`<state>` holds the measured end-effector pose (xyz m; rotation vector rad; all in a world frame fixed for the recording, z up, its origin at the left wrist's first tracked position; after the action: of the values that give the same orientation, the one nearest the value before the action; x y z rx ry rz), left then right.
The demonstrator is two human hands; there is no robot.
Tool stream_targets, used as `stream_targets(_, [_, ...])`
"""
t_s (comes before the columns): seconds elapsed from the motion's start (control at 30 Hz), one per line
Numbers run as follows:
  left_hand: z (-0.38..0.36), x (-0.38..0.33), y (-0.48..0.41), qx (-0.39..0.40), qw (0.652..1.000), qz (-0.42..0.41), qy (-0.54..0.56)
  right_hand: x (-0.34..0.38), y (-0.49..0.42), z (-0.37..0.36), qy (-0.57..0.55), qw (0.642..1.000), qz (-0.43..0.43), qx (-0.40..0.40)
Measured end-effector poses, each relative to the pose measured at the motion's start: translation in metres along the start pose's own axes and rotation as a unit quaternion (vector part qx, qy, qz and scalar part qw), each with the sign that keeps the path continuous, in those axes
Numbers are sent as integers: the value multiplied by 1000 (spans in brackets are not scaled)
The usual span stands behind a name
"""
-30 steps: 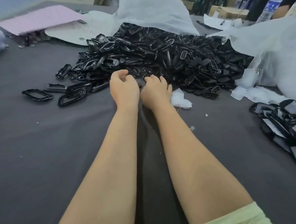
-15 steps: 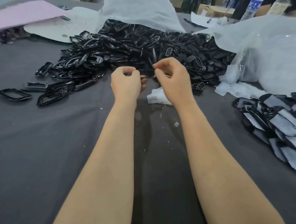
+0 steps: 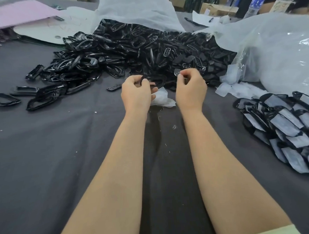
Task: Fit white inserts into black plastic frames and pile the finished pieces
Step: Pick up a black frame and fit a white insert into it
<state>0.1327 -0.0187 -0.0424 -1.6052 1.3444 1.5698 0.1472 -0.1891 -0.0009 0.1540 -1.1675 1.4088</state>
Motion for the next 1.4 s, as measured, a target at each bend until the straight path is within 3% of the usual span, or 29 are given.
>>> stream_targets(0.07, [1, 0, 0, -4, 1000, -1, -2, -1, -1, 7, -111, 993, -34, -25])
stream_targets(0.17, [1, 0, 4, -8, 1000, -9, -9, -6, 0, 4, -260, 960, -102, 4])
stream_targets(0.37, [-3, 2, 16, 15, 1000, -25, 2, -2, 16, -2, -398, 907, -130, 57])
stream_targets(0.47, [-3, 4, 18, 22, 1000, -21, 9, 2, 21, 0, -365, 923, -93, 79])
stream_targets(0.63, [-3, 3, 21, 29, 999, -29, 23, 18, 21, 4, -216, 971, 23, 100])
stream_targets(0.83, [-6, 2, 21, 36, 998, -53, -6, 29, 26, 3, -126, 982, 102, 98])
stream_targets(1.0, [-2, 1, 22, 20, 998, -68, 0, 14, 25, 3, -166, 984, 20, 66])
stream_targets(1.17, [-6, 0, 24, 34, 996, -83, -12, -6, 30, -16, -347, 922, -135, 102])
stream_targets(1.4, [-10, 3, 26, 65, 996, -63, 26, -8, 30, -15, -372, 915, -132, 85])
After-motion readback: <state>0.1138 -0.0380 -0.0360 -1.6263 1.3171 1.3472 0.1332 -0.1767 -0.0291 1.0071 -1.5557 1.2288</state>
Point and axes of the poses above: each hand's wrist, its own y-axis away from the middle knuckle, its own z-axis out of the back of the hand, x = y × z, the point moved 8 cm from there along -y, towards the middle knuckle, and after that the axes turned 10 degrees about z, right-handed, at the moved point
